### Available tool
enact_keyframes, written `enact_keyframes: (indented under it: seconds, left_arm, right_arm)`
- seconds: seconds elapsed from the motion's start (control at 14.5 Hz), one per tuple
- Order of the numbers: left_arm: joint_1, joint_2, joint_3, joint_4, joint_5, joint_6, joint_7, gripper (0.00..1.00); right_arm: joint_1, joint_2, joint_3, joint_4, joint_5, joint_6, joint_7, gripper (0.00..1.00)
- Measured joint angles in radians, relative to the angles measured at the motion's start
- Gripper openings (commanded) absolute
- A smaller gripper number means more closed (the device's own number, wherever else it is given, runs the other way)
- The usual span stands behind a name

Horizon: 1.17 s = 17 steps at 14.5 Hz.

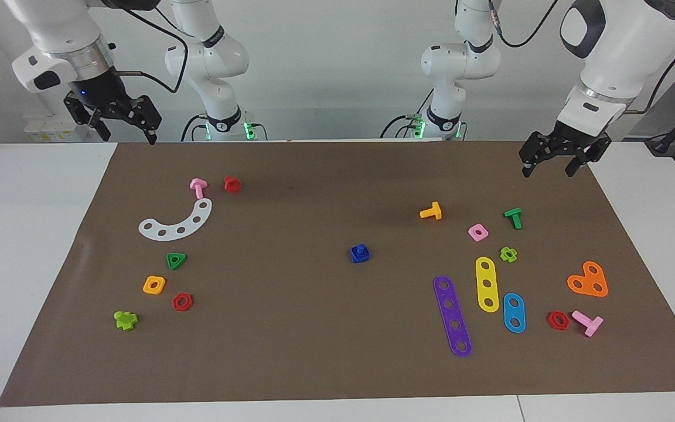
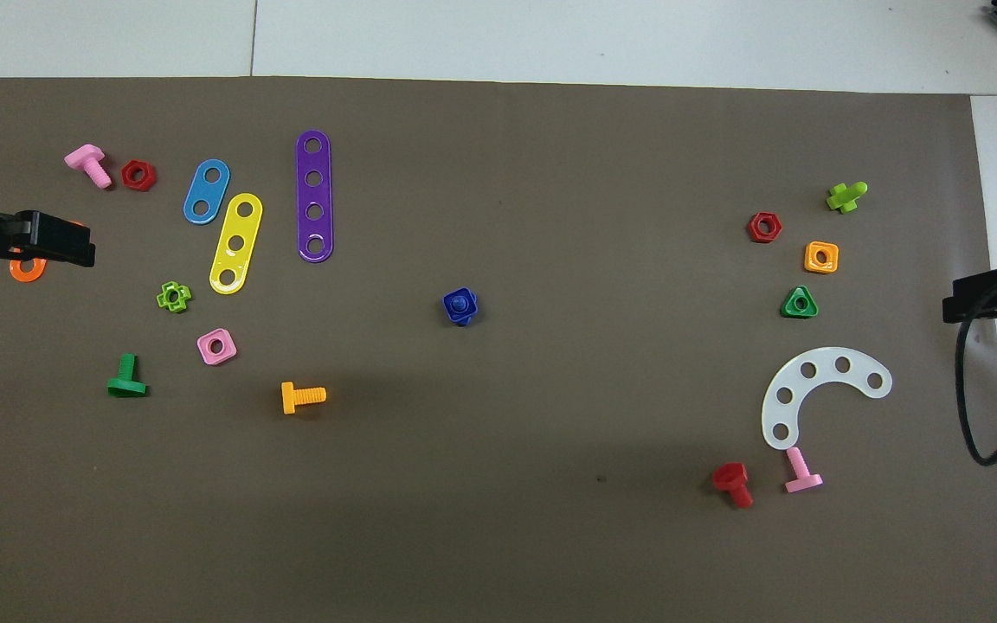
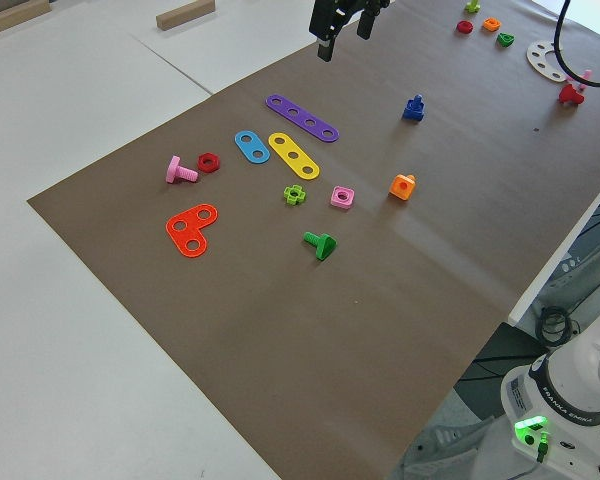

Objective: Unscrew and place screws in storage area

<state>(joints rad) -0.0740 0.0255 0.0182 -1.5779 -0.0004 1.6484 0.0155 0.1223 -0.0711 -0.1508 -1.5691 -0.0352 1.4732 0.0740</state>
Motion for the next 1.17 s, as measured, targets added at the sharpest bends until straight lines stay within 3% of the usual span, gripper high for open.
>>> enact_keyframes:
  seconds: [0.48, 0.76, 1.17]
  left_arm:
    - [-0.004, -0.004, -0.006, -0.018, -0.002, -0.004, 0.003, 1.0]
    - [-0.079, 0.0, -0.011, -0.053, -0.017, 0.016, -0.056, 1.0]
    - [-0.291, 0.15, -0.018, -0.074, -0.053, 0.24, -0.367, 0.98]
  right_arm:
    - [0.0, 0.0, 0.0, 0.0, 0.0, 0.0, 0.0, 1.0]
    - [0.0, 0.0, 0.0, 0.0, 0.0, 0.0, 0.0, 1.0]
    - [0.0, 0.0, 0.0, 0.0, 0.0, 0.0, 0.0, 1.0]
